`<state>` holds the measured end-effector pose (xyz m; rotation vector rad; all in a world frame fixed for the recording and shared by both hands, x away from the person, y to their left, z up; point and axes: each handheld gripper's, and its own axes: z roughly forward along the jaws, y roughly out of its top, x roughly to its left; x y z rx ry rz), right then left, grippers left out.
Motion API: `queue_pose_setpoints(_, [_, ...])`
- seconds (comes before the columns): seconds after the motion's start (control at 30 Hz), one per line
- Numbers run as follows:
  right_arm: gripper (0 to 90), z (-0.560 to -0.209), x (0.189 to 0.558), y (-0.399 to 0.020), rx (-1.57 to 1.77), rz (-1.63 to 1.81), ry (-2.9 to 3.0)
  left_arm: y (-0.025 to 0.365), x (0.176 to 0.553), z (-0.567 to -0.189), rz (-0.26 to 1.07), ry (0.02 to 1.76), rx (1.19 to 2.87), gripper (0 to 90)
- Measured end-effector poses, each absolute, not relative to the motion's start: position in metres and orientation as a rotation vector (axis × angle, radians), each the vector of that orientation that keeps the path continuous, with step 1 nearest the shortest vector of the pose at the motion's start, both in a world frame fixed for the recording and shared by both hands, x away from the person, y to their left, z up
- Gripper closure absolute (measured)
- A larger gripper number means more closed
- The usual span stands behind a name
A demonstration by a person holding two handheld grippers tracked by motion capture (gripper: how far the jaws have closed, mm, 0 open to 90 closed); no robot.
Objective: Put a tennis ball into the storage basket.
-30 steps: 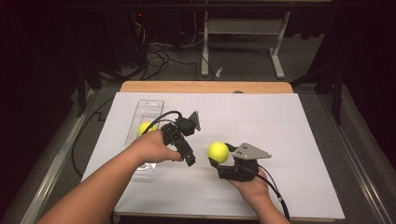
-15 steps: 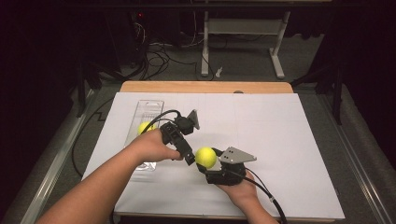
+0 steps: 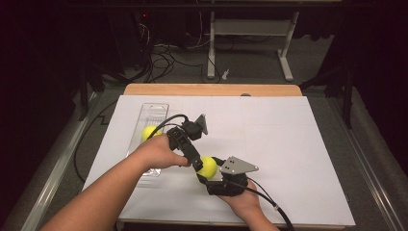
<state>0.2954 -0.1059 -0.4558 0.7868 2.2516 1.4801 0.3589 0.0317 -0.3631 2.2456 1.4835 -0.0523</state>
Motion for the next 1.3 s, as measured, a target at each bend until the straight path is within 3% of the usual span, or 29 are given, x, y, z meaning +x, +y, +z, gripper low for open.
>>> queue_pose_setpoints(0.8, [27.6, -0.453, 0.293, -0.101, 0.772, 1.558, 2.211, 0.009, 0.359, -0.372, -0.08, 1.496, 2.241, 1.0])
queue_pose_setpoints(1.3, [27.5, -0.451, 0.293, -0.1, 0.779, 1.563, 2.188, 0.006, 0.359, -0.376, -0.142, 1.513, 2.236, 10.9])
